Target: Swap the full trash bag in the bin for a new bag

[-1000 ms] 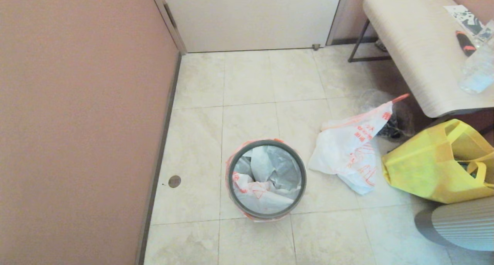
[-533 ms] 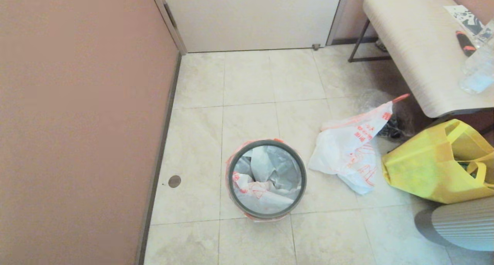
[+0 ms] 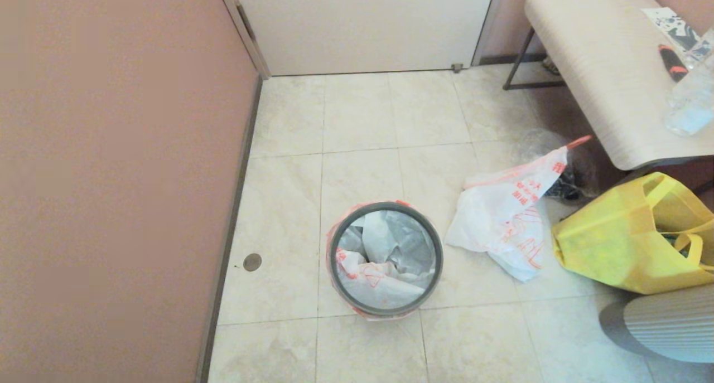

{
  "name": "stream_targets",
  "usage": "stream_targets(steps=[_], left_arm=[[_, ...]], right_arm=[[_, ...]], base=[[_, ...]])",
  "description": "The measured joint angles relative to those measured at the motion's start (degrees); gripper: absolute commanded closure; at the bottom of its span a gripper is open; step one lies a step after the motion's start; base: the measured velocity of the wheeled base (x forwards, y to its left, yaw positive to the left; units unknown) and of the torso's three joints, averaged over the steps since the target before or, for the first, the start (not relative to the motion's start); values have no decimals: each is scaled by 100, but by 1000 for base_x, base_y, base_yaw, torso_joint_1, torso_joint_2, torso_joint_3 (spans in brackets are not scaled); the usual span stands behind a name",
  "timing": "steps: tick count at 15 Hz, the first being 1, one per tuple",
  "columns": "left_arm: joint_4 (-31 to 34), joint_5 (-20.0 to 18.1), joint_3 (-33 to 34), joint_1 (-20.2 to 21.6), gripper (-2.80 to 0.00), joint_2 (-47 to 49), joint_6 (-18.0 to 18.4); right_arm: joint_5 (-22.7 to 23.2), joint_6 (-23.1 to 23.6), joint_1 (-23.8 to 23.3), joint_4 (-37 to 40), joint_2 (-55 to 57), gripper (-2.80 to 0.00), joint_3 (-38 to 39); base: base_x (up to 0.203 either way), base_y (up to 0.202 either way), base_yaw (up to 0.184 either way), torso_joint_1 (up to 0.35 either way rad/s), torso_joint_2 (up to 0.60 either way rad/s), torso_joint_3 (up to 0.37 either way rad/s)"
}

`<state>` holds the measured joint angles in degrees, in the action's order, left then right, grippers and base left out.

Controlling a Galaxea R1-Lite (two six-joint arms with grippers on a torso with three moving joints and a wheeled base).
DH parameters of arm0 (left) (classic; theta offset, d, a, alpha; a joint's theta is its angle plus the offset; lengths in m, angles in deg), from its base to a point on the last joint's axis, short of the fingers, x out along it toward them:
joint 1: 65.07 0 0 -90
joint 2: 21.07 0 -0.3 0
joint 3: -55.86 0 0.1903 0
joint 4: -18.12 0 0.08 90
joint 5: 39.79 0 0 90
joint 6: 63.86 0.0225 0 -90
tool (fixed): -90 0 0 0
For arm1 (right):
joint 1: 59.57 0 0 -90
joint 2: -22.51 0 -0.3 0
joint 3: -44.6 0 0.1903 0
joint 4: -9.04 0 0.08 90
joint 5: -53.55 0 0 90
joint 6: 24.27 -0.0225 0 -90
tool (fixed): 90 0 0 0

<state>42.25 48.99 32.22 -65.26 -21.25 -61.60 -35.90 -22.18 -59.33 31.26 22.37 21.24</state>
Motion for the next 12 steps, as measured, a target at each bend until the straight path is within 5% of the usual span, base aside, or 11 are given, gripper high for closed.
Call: stream_targets(steps=[12], left_arm=[[0,-2,0,0,0,2,-2]], right_arm=[[0,-11,0,-1,2,0,0]], base=[[0,0,0,0,0,0]])
